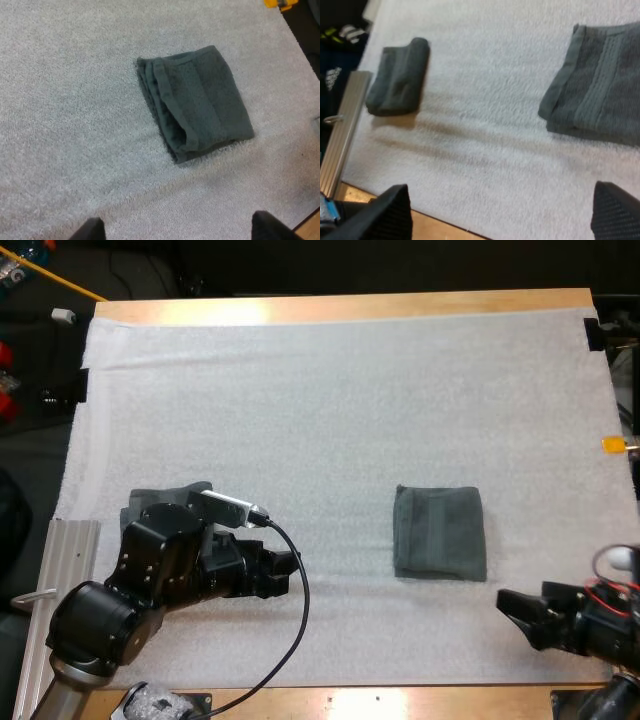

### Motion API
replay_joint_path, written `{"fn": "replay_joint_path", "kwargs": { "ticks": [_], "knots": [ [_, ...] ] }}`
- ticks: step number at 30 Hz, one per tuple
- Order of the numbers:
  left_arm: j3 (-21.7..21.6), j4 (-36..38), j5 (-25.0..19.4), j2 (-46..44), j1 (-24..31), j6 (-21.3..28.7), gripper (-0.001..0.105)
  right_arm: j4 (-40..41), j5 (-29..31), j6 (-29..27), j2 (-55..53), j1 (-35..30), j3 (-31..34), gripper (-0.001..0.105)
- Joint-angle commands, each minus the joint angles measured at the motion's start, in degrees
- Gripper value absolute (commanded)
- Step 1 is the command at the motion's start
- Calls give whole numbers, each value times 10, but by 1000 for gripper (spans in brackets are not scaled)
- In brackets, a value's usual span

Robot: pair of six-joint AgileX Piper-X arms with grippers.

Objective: Pick towel from pile, fold and stack

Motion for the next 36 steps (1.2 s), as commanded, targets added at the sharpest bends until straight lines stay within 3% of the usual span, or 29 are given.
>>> {"fn": "replay_joint_path", "kwargs": {
  "ticks": [1,7,12,22,28,36],
  "knots": [
    [-5,-2,-1,1,-1,5,58,7,-1,4,-9,0,-3,71],
    [5,-33,5,19,-5,3,71,3,-10,-1,-17,0,-3,71],
    [32,-116,80,67,-7,-30,71,2,-15,-1,-17,0,-3,71],
    [45,-265,83,242,-17,-72,71,2,-15,-1,-17,0,-3,71],
    [45,-363,133,348,-17,-113,71,2,-15,-1,-17,0,-3,71],
    [35,-436,146,460,-17,-157,71,2,-15,-1,-17,0,-3,71]
  ]
}}
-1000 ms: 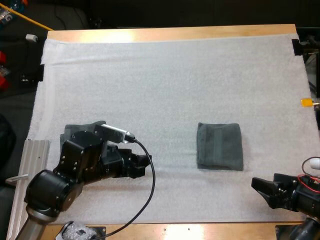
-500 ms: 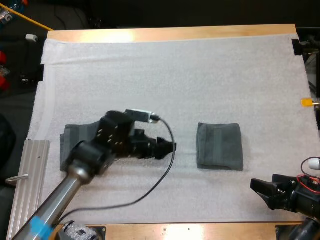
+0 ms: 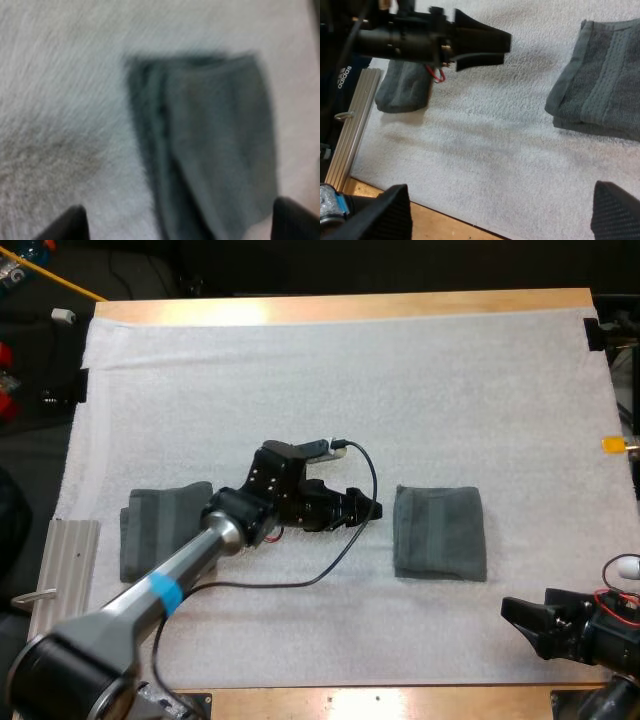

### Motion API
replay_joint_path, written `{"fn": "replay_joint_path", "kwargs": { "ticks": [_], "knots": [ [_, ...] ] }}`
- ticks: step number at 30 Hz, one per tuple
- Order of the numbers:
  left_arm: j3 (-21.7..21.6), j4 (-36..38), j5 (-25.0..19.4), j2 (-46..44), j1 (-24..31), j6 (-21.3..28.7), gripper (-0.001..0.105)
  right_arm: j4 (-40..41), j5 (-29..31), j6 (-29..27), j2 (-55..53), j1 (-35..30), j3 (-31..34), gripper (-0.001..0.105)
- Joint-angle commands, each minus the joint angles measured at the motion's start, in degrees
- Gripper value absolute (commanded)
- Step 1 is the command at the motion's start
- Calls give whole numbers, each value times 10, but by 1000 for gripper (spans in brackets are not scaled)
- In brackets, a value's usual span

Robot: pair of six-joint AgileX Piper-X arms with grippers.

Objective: Pick towel from pile, fold and stack

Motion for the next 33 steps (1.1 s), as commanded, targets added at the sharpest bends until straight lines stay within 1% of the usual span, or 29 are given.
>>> {"fn": "replay_joint_path", "kwargs": {
  "ticks": [1,7,10,13,16,22,27,33],
  "knots": [
    [-7,-7,8,14,-3,-7,70,-1,-4,-3,-1,0,-3,71],
    [-9,-7,22,58,-5,-7,70,-1,-3,-2,-1,0,-3,71],
    [-9,-7,20,68,-14,-7,70,-1,-3,-2,-1,0,-3,71],
    [-9,-7,12,82,-23,-20,70,-1,-3,-2,-1,0,-3,71],
    [-15,-6,18,98,-31,-30,70,-1,-3,-2,-1,0,-3,71],
    [-40,-6,20,103,-51,-48,70,-1,-3,-2,-1,0,-3,71],
    [-62,-6,7,112,-77,-60,70,-1,-3,-2,-1,0,-3,71],
    [-85,-2,14,143,-101,-89,70,3,-4,-2,-1,0,-3,71]
  ]
}}
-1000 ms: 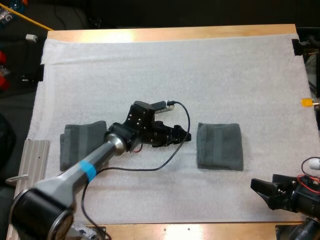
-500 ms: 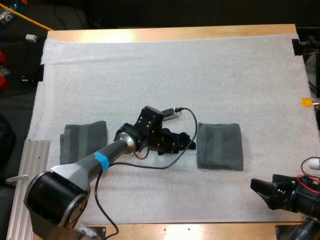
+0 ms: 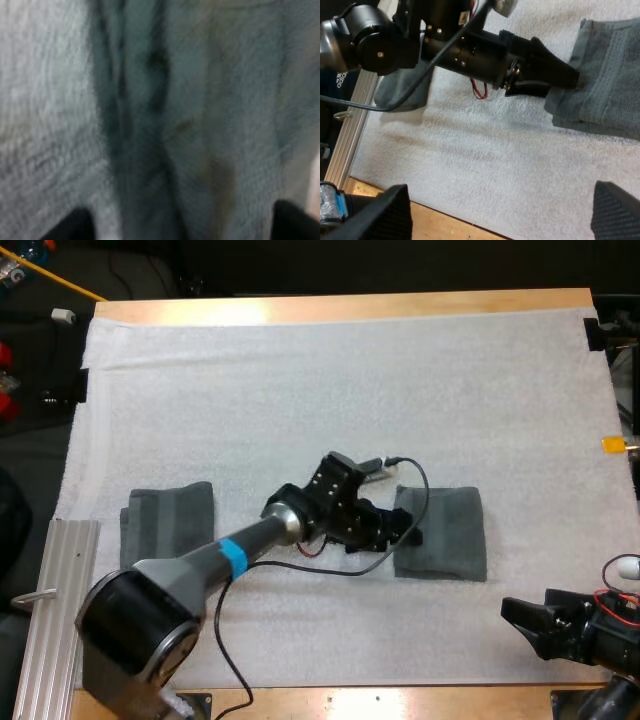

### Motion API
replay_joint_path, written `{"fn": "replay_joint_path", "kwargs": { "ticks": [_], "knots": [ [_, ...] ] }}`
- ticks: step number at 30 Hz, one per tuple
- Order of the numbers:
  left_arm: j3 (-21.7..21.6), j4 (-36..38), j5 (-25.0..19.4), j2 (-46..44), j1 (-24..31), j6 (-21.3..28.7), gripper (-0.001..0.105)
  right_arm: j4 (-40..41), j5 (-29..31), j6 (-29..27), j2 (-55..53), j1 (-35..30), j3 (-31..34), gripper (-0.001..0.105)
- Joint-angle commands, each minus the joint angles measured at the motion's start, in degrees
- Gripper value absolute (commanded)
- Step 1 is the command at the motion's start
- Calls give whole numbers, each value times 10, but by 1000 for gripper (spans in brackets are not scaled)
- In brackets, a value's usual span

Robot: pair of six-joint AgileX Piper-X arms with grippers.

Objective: Pick towel from pile, fold and stack

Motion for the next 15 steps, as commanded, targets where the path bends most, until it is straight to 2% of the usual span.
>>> {"fn": "replay_joint_path", "kwargs": {
  "ticks": [1,7,12,14,15],
  "knots": [
    [-10,-2,1,2,-9,-12,70,1,-4,-2,-1,0,-3,71],
    [-34,-2,-2,14,-39,-29,70,1,-9,-2,-1,0,-3,71],
    [-36,-2,-7,15,-45,-46,69,1,-17,-2,-1,0,-3,71],
    [-36,-2,-5,15,-45,-51,67,1,-17,-2,-1,0,-3,71],
    [-36,-2,-5,15,-45,-54,62,1,-17,-2,-1,0,-3,71]
  ]
}}
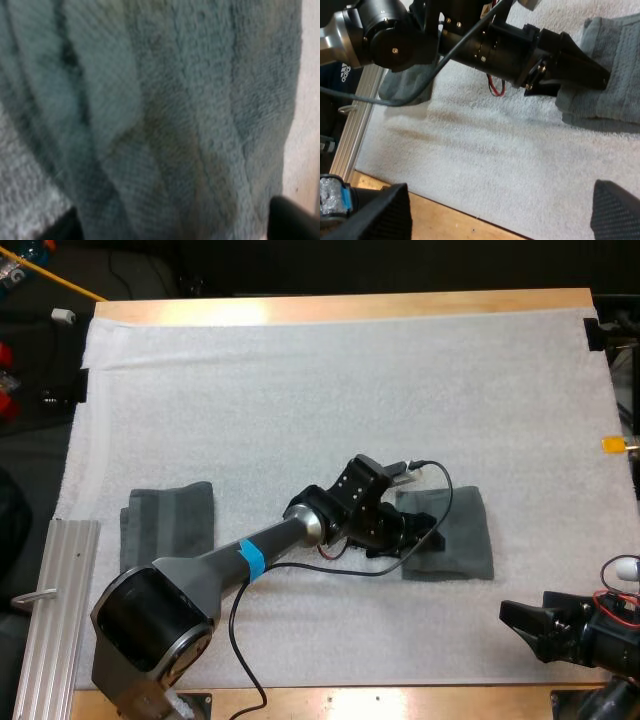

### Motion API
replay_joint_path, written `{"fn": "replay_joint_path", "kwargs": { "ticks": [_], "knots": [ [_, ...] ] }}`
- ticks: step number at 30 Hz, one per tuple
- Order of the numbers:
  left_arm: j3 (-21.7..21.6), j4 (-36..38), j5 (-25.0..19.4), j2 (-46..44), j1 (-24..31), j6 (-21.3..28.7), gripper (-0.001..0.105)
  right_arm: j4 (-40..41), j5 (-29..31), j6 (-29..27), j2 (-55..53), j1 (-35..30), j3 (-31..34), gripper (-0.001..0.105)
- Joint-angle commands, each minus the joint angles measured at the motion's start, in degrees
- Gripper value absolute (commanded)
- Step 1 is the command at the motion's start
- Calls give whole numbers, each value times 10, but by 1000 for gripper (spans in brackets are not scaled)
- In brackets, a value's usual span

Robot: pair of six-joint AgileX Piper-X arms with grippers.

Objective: Pick towel from pile, fold and stack

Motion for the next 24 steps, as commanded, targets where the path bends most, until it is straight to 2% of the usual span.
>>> {"fn": "replay_joint_path", "kwargs": {
  "ticks": [1,6,9,13,16,18,20,24],
  "knots": [
    [-4,-2,-6,-1,-2,-8,57,1,-4,-2,-1,0,-3,71],
    [-4,-2,-15,-1,-3,-10,17,1,-4,-2,-1,0,-3,71],
    [-4,-2,-16,-1,-3,-5,0,1,-4,-2,-1,0,-3,71],
    [-4,-2,-18,-1,-3,1,0,1,-4,-2,-1,0,-3,71],
    [-4,-2,-15,-6,-5,25,0,1,-4,-2,-1,0,-3,71],
    [-6,23,-19,-26,-5,69,0,1,-4,-2,-1,0,-3,71],
    [-19,77,-50,-49,-2,131,0,1,-4,-2,-1,0,-3,71],
    [-43,171,-94,-80,9,216,0,1,-4,-2,-1,0,-3,71]
  ]
}}
